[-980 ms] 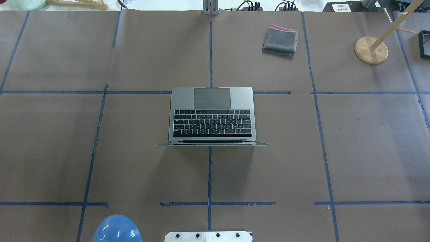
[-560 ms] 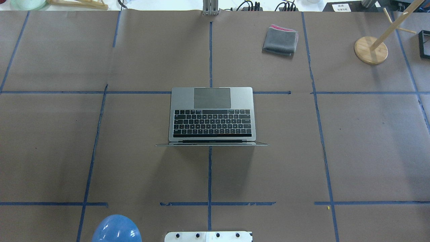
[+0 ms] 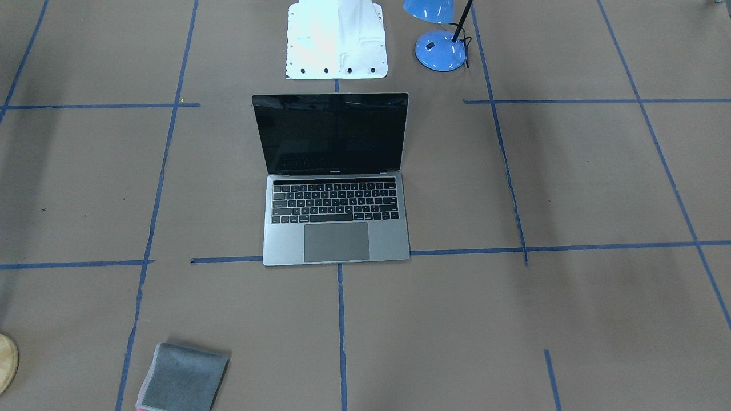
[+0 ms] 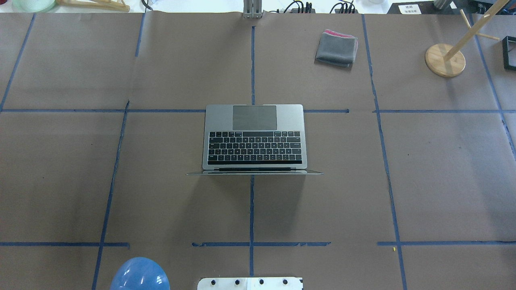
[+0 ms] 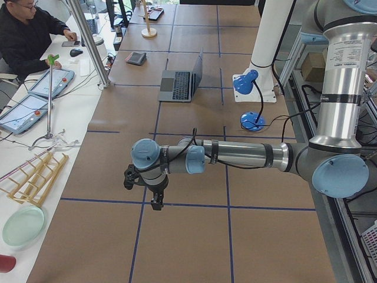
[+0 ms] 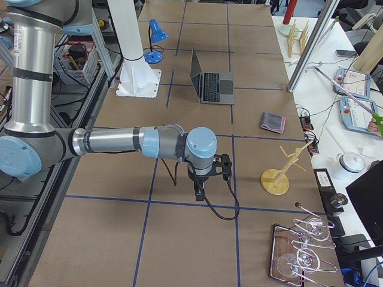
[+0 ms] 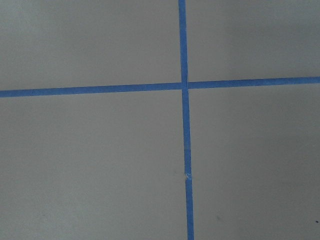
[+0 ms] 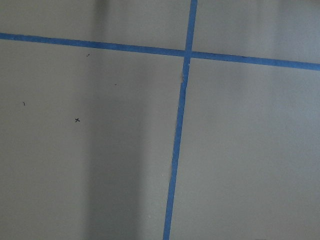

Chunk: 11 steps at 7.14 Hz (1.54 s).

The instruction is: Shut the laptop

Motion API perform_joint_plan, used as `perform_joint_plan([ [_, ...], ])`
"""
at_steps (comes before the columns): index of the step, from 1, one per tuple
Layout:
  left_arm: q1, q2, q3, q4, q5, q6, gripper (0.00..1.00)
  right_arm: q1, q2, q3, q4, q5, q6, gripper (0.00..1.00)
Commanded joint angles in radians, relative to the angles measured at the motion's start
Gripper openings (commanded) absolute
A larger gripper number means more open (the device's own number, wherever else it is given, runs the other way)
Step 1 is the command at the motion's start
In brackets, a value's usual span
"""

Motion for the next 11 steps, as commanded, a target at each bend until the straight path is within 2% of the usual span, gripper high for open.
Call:
perform_joint_plan([
  [1, 0.000, 0.001, -0.004, 0.000, -0.001, 0.000, 1.00, 0.000, 0.004, 0.005, -0.003, 0.004, 0.001, 1.00],
  [4, 0.000, 0.000, -0.017, 0.002, -0.002, -0.002, 1.00, -0.002, 0.033, 0.048, -0.005, 0.009, 0.001, 1.00],
  [5, 0.000, -0.008, -0.055, 0.015, -0.002, -0.003, 1.00, -0.002, 0.032, 0.054, 0.001, 0.012, 0.004, 1.00],
  [6, 0.000, -0.009, -0.136, 0.053, -0.002, -0.058, 1.00, -0.003, 0.048, 0.071, 0.000, 0.029, 0.039, 1.00],
  [7, 0.002, -0.047, -0.268, 0.199, -0.001, -0.121, 1.00, -0.011, 0.085, 0.094, -0.003, 0.096, 0.169, 1.00],
  [8, 0.014, -0.099, -0.404, 0.373, -0.002, -0.139, 1.00, -0.070, 0.096, 0.153, -0.002, 0.137, 0.317, 1.00],
  [9, 0.103, -0.139, -0.524, 0.449, -0.037, -0.273, 1.00, -0.160, 0.120, 0.233, -0.002, 0.127, 0.426, 1.00],
  [10, 0.233, -0.179, -0.622, 0.445, -0.054, -0.498, 0.99, -0.224, 0.130, 0.291, 0.005, 0.133, 0.584, 1.00],
  [11, 0.335, -0.266, -0.673, 0.445, -0.056, -0.690, 0.80, -0.267, 0.134, 0.368, 0.005, 0.135, 0.737, 0.86],
])
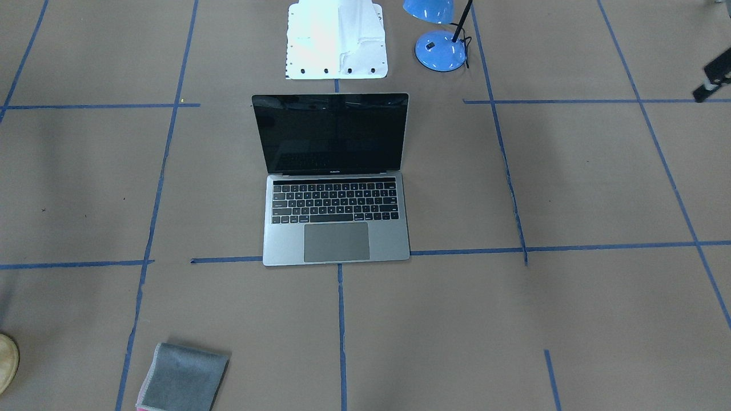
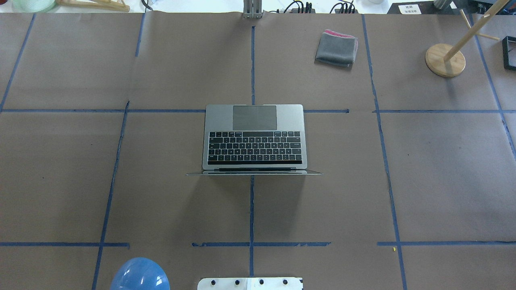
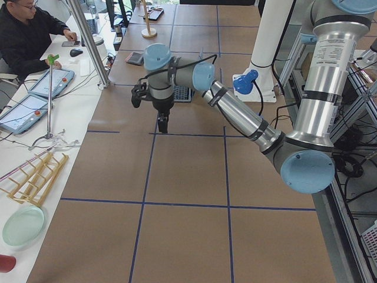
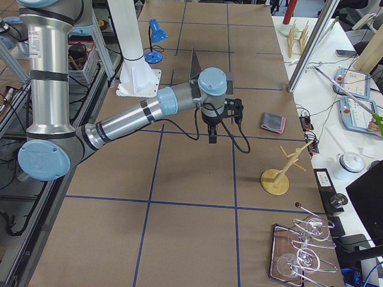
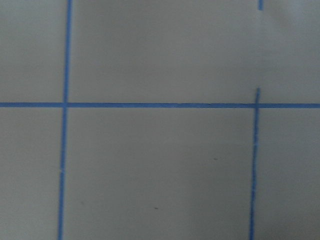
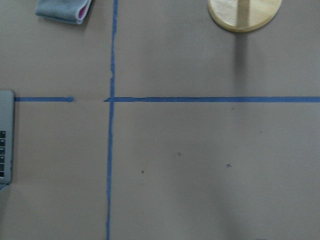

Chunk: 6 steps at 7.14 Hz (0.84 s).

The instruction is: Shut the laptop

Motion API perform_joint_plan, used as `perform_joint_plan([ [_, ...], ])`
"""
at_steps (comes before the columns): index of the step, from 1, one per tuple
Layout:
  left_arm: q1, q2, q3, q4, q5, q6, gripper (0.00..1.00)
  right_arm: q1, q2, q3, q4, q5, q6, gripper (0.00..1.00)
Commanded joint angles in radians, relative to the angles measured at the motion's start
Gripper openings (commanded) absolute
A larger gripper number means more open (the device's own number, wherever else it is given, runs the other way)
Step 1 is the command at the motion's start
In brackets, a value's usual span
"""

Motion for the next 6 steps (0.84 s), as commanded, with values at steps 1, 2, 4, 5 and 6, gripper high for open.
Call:
perform_joint_plan([
  [1, 0.233, -0.174, -0.129, 0.015, -0.009, -0.417, 0.44, -0.095, 0.026, 0.123, 0.070, 0.014, 0.292, 0.38],
  [2, 0.331, -0.252, -0.152, 0.012, -0.005, -0.578, 0.21, -0.133, 0.026, 0.125, 0.147, 0.065, 0.358, 0.13],
  [4, 0.535, -0.339, -0.136, -0.131, 0.039, -0.803, 0.02, -0.263, 0.026, 0.135, 0.329, 0.092, 0.543, 0.03],
  [5, 0.638, -0.339, -0.131, -0.220, 0.120, -0.895, 0.00, -0.385, 0.033, 0.137, 0.503, 0.056, 0.768, 0.02],
  [6, 0.726, -0.351, -0.114, -0.251, 0.182, -0.954, 0.00, -0.519, 0.041, 0.138, 0.634, -0.084, 0.934, 0.01],
])
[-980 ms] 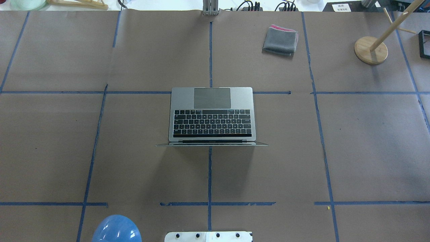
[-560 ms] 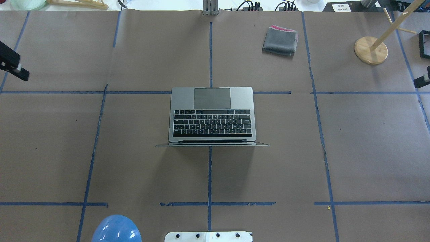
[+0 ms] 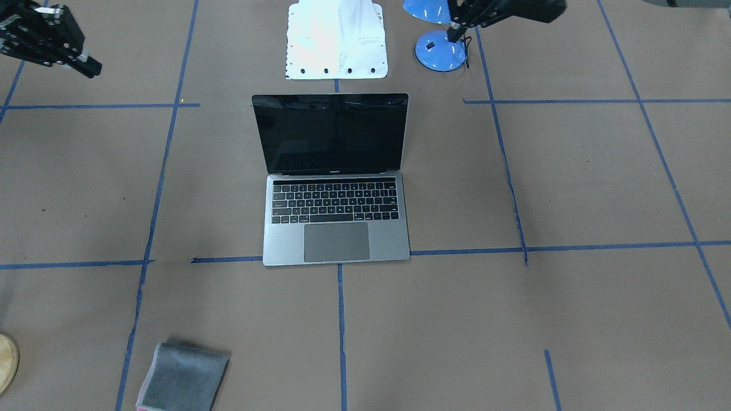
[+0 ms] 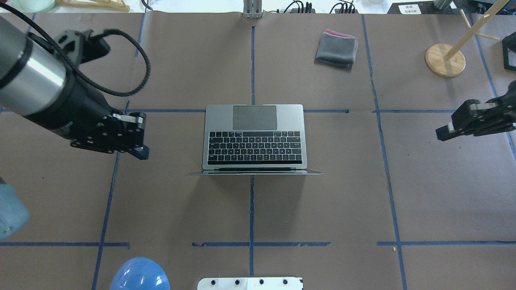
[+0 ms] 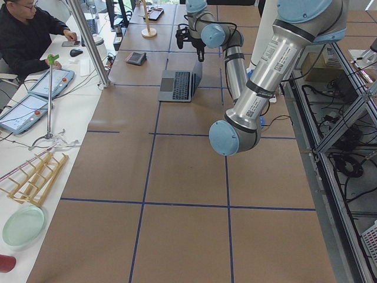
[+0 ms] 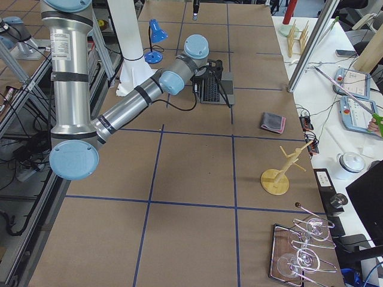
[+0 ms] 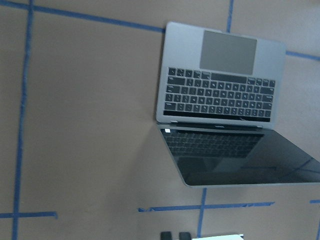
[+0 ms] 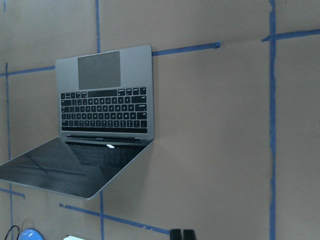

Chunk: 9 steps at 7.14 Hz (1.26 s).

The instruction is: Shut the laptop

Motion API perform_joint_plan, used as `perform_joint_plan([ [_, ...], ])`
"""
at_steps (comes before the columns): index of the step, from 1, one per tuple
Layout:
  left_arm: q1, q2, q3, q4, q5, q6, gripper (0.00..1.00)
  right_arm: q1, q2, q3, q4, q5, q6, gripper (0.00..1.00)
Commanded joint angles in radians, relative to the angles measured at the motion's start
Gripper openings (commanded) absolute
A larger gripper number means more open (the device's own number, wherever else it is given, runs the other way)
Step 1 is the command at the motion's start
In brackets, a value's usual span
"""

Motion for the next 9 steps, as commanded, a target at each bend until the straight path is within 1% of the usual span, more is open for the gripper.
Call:
perform_joint_plan([
  [1, 0.184, -0.040, 0.037, -0.063, 0.113, -0.108, 0.00, -0.285, 0.034, 0.003, 0.202, -0.250, 0.298, 0.01],
  [2, 0.224, -0.042, 0.057, -0.064, 0.142, -0.108, 0.00, -0.391, 0.063, 0.003, 0.202, -0.368, 0.311, 0.01],
  [4, 0.252, -0.042, 0.095, -0.092, 0.145, -0.108, 0.00, -0.569, 0.086, 0.001, 0.199, -0.574, 0.312, 0.01],
  [5, 0.252, -0.046, 0.152, -0.135, 0.167, -0.108, 0.00, -0.643, 0.102, -0.011, 0.195, -0.663, 0.311, 0.01],
  [6, 0.270, -0.051, 0.206, -0.182, 0.194, -0.110, 0.00, -0.678, 0.141, -0.049, 0.193, -0.718, 0.311, 0.01],
  [7, 0.275, -0.051, 0.236, -0.205, 0.195, -0.110, 0.00, -0.689, 0.187, -0.092, 0.192, -0.743, 0.311, 0.01],
  [9, 0.279, -0.054, 0.260, -0.212, 0.195, -0.119, 0.00, -0.696, 0.206, -0.111, 0.192, -0.777, 0.311, 0.01],
])
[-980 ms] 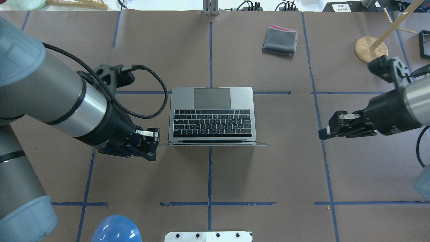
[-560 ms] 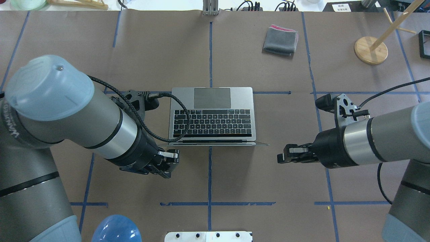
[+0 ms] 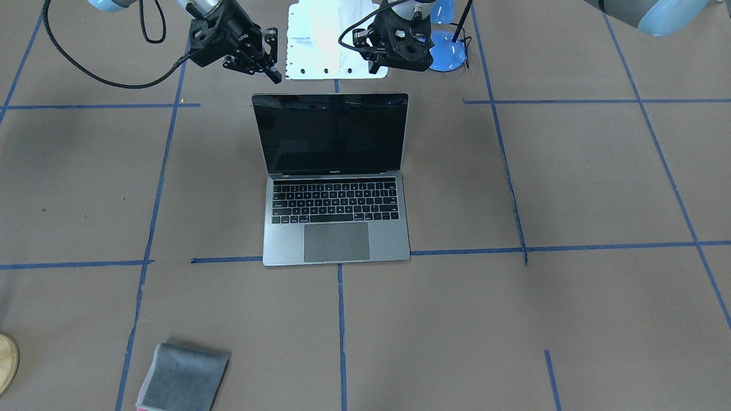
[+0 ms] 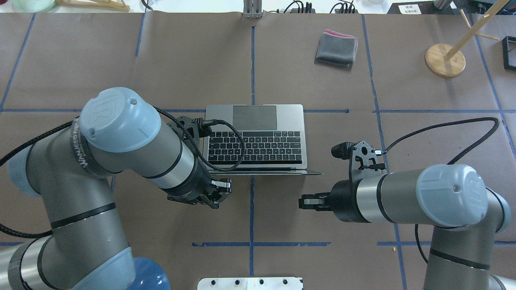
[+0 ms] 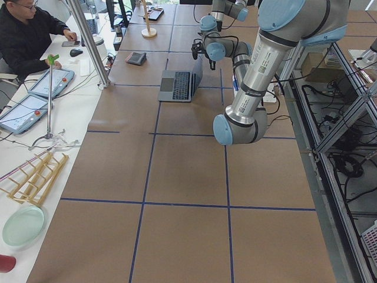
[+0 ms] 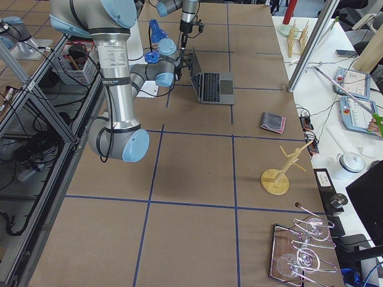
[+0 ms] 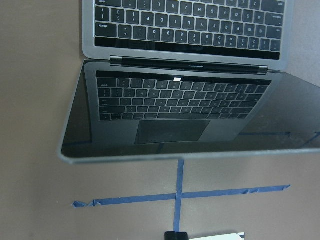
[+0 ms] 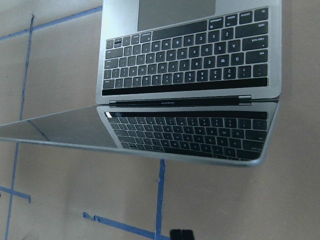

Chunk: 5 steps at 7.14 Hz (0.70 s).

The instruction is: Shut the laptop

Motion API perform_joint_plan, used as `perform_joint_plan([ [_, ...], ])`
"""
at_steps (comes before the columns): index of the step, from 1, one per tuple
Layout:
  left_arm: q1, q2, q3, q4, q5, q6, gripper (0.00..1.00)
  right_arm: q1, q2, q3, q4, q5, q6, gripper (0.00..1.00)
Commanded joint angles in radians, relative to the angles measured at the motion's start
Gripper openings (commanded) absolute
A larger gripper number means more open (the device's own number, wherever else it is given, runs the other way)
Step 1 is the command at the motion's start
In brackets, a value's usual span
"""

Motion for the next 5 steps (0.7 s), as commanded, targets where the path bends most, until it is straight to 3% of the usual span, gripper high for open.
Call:
perform_joint_plan([
  [1, 0.003, -0.002, 0.036, -0.012, 0.003, -0.009, 0.00, -0.001, 0.033, -0.028, 0.000, -0.043, -0.003, 0.01],
  [5, -0.036, -0.018, 0.067, -0.044, 0.024, -0.014, 0.00, 0.055, 0.060, -0.051, 0.000, -0.049, -0.012, 0.01],
])
